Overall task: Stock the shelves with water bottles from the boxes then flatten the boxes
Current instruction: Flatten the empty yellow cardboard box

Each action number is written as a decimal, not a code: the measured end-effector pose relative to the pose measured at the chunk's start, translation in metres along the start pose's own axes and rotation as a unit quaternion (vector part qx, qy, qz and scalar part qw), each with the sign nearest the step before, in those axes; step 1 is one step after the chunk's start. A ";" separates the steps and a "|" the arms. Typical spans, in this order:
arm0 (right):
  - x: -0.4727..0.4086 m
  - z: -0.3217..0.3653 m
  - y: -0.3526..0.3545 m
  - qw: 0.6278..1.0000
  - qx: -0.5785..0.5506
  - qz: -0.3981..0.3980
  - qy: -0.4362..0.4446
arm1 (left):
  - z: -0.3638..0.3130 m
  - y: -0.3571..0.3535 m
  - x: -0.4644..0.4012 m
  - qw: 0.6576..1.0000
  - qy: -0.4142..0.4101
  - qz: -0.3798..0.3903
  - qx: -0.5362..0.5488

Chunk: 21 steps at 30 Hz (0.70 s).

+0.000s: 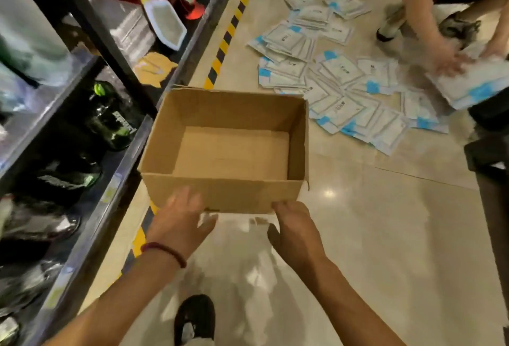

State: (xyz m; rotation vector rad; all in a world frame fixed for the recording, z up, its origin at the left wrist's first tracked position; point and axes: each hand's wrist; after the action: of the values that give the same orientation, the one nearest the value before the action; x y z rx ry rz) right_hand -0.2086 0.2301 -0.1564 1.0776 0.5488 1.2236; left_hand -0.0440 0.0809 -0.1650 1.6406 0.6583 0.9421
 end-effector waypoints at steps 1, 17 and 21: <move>-0.015 -0.012 -0.017 1.000 -0.001 -0.004 -0.001 | 0.004 -0.022 -0.018 1.000 -0.013 -0.005 0.006; -0.074 -0.090 -0.155 0.985 0.127 -0.115 0.004 | 0.038 -0.148 -0.103 0.992 -0.051 -0.094 -0.063; -0.049 -0.086 -0.158 0.989 0.076 -0.124 -0.002 | 0.037 -0.129 -0.086 0.995 -0.051 -0.014 -0.084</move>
State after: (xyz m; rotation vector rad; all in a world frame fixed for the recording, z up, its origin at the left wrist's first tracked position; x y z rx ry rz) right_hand -0.2201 0.2201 -0.3427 1.1022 0.7605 0.9736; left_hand -0.0532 0.0260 -0.3143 1.5156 0.5180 0.8641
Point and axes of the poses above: each hand's wrist, its own x-axis away from the middle knuckle, its own y-axis out of the back of the hand, z = x × y, and after that the axes turned 12 degrees about y, right-handed
